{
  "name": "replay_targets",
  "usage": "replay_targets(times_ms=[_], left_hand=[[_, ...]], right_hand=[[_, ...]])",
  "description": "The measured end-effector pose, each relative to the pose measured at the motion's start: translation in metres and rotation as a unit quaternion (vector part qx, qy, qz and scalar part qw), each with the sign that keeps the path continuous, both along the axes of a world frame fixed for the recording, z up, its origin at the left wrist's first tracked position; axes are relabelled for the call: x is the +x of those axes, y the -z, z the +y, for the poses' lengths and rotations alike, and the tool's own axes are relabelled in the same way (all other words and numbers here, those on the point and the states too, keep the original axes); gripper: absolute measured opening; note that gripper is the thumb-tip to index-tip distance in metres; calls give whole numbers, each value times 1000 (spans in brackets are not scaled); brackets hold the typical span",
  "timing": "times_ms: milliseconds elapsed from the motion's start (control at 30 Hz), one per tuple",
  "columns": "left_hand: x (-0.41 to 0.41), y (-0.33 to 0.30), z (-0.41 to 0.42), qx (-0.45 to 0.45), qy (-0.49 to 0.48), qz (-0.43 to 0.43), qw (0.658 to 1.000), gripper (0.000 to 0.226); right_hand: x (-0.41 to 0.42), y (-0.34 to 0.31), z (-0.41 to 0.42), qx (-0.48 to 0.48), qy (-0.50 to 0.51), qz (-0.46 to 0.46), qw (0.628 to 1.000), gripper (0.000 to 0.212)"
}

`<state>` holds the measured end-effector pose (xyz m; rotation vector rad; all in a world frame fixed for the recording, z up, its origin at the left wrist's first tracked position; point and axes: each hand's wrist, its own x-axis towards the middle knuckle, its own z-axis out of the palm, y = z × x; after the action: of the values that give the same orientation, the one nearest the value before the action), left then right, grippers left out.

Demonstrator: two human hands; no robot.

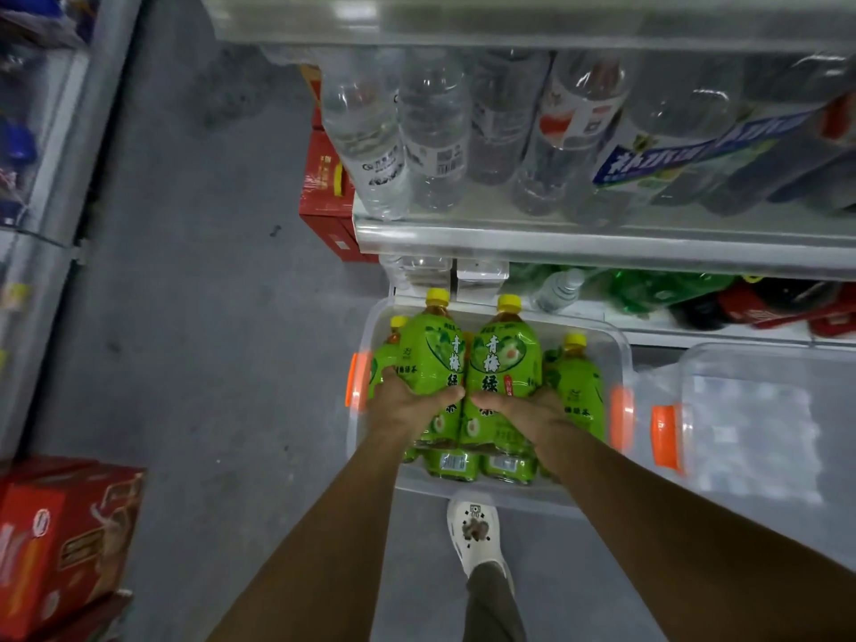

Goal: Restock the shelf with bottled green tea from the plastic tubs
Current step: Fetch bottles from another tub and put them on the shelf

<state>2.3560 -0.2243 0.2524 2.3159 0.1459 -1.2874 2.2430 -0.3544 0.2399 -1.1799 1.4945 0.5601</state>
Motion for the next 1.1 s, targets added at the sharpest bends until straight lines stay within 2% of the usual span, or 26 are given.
replay_targets(times_ms=[133,267,300,433,500,600,667,733,800,867,900,967,1000,1033,1067,1100], left_hand=[[5,3,6,-17,-12,23,1000,127],[-3,-24,10,-70,-55,49,995,78],[-10,-33,11,-71,-67,60,993,79],[-50,-57,24,-86,-92,107,986,136],[-74,-66,28,-118,-126,130,976,146],[-115,-78,28,-181,-158,165,957,137],[-148,-111,15,-213,-173,175,946,131],[-185,-151,-1,-237,-186,175,937,113],[-226,-184,-18,-266,-170,165,934,114],[-268,-211,-34,-302,-161,153,927,108],[-288,-225,-43,-313,-163,143,925,108],[-331,-242,-62,-335,-146,122,923,136],[-350,-244,-71,-353,-137,100,920,139],[-364,-235,-80,-358,-128,70,922,129],[-380,-240,-91,-371,-121,52,919,116],[-403,-264,-101,-382,-117,47,916,105]], right_hand=[[-2,-2,3,5,52,-33,998,125],[-22,-23,-2,29,24,-77,996,113],[-30,-30,-4,42,21,-91,995,112],[-74,-63,-14,103,33,-134,985,126],[-102,-80,-22,114,43,-157,980,127],[-150,-112,-39,133,70,-223,963,94],[-186,-135,-51,140,74,-265,951,104],[-226,-165,-63,145,66,-320,934,90],[-270,-194,-76,131,62,-351,925,77],[-314,-220,-88,100,66,-373,920,78],[-337,-233,-93,78,76,-384,917,77],[-380,-265,-101,34,106,-398,911,68],[-401,-280,-105,10,122,-408,905,61],[-423,-294,-109,-17,134,-421,897,58],[-445,-309,-112,-47,133,-431,891,68],[-466,-320,-118,-66,125,-436,889,89]])
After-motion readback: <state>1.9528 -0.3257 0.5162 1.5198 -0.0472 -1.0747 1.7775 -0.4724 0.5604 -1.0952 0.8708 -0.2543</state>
